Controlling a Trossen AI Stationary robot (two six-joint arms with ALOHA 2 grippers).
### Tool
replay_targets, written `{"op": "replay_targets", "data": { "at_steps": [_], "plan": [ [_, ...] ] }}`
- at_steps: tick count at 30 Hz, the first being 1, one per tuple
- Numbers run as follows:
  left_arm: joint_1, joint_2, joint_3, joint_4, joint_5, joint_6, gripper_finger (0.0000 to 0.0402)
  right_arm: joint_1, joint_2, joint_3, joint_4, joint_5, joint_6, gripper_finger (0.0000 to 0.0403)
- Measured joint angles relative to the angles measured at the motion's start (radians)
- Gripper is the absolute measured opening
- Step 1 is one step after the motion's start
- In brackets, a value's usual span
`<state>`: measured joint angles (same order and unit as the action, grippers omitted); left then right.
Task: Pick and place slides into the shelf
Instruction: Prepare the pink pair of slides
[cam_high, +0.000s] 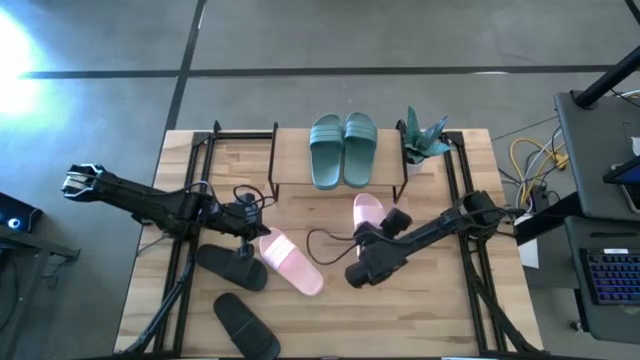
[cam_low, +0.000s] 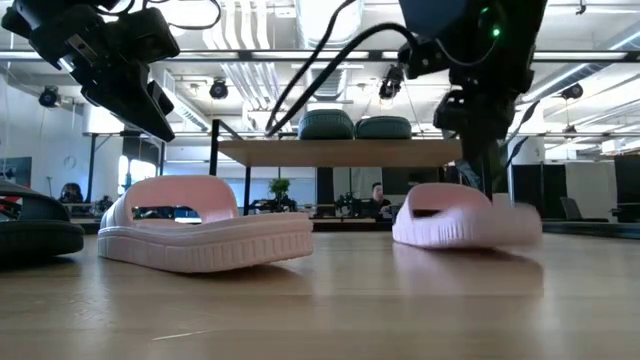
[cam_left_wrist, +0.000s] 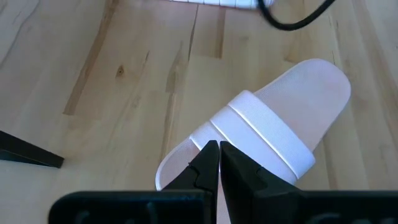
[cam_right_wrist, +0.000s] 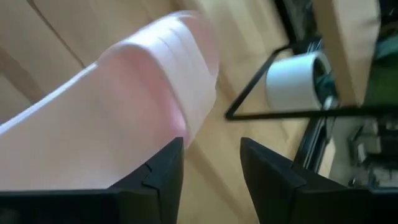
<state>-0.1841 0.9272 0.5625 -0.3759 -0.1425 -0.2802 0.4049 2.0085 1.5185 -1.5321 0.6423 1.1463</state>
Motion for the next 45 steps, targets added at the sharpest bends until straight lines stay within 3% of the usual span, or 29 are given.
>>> {"op": "replay_targets", "data": {
  "at_steps": [4, 9, 16, 19, 24, 33, 36, 41, 45],
  "plan": [
    [0.0, 0.0, 0.0, 0.0, 0.0, 0.0, 0.0, 0.016, 0.001, 0.005, -0.016, -0.063, 0.025, 0.0149],
    [0.0, -0.002, 0.0, 0.0, 0.005, -0.03, 0.0, 0.05, -0.019, 0.034, -0.037, -0.17, 0.267, 0.0137],
    [0.001, 0.0, 0.0, 0.0, 0.016, -0.131, 0.0, 0.144, -0.094, 0.045, -0.006, -0.362, 0.851, 0.0058],
    [0.001, 0.001, 0.0, 0.0, 0.077, -0.176, 0.0, 0.18, -0.12, 0.027, 0.116, -0.399, 0.966, 0.0021],
    [-0.011, 0.003, -0.005, -0.009, 0.289, -0.264, 0.0, 0.21, -0.108, 0.024, 0.329, -0.388, 0.942, 0.0013],
    [-0.149, 0.034, -0.008, -0.008, 0.366, -0.195, 0.0, 0.212, 0.006, 0.024, 0.54, -0.371, 0.866, 0.0013],
    [-0.196, 0.094, -0.008, 0.001, 0.347, -0.21, 0.0, 0.214, 0.024, 0.034, 0.623, -0.326, 0.78, 0.0013],
    [-0.217, 0.238, -0.008, 0.087, 0.192, -0.219, 0.0, 0.216, 0.025, 0.082, 0.735, -0.108, 0.503, 0.0013],
    [-0.204, 0.341, -0.005, 0.15, 0.086, -0.289, 0.0, 0.196, 0.024, 0.129, 0.726, -0.091, 0.368, 0.0013]
  ]
}}
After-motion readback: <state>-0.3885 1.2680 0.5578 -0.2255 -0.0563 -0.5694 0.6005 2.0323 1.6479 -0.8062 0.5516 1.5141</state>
